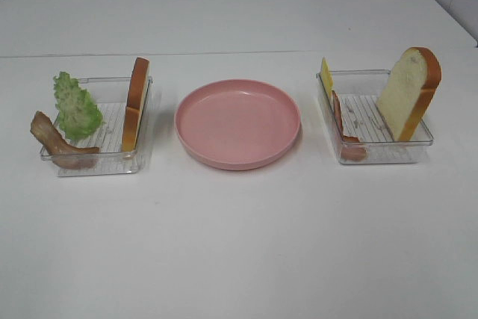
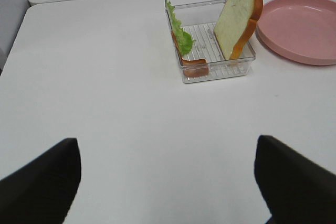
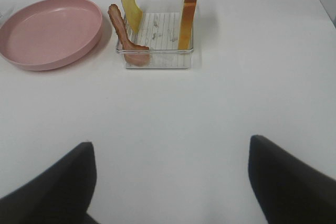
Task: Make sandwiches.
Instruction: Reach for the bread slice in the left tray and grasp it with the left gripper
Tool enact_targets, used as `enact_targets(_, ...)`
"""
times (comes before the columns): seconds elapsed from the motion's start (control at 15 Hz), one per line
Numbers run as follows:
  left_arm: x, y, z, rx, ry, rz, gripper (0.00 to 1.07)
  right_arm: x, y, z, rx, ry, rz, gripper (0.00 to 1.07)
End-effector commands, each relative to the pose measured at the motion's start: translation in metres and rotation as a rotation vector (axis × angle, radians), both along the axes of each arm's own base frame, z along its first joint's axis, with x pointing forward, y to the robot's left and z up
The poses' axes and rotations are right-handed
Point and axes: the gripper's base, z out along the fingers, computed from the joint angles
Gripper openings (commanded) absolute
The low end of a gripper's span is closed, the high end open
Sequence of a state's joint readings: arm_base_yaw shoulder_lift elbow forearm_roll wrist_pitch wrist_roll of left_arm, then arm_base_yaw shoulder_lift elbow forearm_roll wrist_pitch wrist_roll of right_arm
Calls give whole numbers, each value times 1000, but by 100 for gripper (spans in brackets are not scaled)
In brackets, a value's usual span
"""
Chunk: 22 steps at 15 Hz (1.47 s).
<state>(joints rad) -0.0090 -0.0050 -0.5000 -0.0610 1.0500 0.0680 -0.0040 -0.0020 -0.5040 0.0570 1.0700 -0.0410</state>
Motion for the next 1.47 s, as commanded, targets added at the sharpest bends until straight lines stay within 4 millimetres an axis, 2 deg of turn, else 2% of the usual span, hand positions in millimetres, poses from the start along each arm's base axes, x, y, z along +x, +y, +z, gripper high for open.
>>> enact_targets(0.07,-3,-1,0,-10,-26,-2,85,-2,0,0,-1,-23,-8,77)
enact_targets(1.47,-3,-1,0,-10,-26,-2,85,-2,0,0,-1,-23,-8,77)
